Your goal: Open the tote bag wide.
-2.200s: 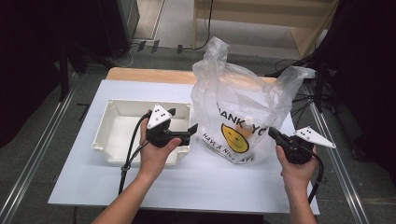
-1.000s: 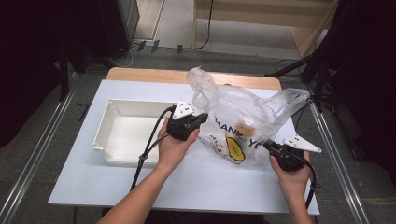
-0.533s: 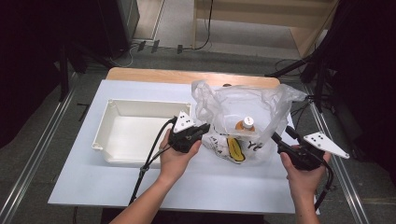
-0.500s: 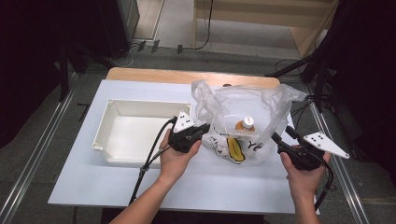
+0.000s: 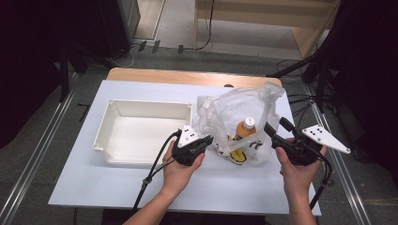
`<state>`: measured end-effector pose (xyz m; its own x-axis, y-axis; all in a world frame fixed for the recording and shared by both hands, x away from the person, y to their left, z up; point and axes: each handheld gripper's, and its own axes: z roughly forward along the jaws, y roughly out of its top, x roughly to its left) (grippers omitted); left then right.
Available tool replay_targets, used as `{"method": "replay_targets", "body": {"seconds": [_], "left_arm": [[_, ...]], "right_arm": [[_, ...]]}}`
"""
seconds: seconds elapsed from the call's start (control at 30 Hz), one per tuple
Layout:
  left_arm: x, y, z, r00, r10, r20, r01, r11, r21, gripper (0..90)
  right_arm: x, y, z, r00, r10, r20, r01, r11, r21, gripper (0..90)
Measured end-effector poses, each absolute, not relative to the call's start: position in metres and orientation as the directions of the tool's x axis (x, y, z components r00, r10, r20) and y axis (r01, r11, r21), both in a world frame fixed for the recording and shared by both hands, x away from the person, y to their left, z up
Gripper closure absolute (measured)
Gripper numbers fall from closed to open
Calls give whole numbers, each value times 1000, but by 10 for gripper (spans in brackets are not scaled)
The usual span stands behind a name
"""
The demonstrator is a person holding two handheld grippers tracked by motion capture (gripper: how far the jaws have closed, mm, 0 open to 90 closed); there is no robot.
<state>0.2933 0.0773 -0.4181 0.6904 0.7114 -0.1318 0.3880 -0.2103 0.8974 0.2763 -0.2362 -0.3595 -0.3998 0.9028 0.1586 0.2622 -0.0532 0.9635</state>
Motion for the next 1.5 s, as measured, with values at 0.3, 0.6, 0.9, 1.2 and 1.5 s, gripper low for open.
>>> {"method": "replay_targets", "body": {"seconds": [0.3, 0.6, 0.9, 1.2, 1.5], "left_arm": [[284, 72, -430, 707, 693, -141, 395, -222, 891, 900], [279, 63, -440, 722, 678, -141, 398, -240, 885, 900], [273, 57, -450, 730, 668, -144, 406, -255, 878, 900], [269, 58, -458, 732, 665, -149, 415, -261, 872, 900], [268, 58, -468, 688, 702, -186, 491, -261, 832, 900]], "right_arm": [[281, -231, -371, -395, 909, 135, 296, -12, 955, 900], [274, -231, -356, -427, 892, 149, 207, -64, 976, 367], [288, -210, -358, -451, 880, 147, 250, -33, 968, 493], [294, -215, -377, -425, 897, 118, 290, 11, 957, 900], [305, -225, -405, -349, 928, 133, 385, 12, 923, 900]]}}
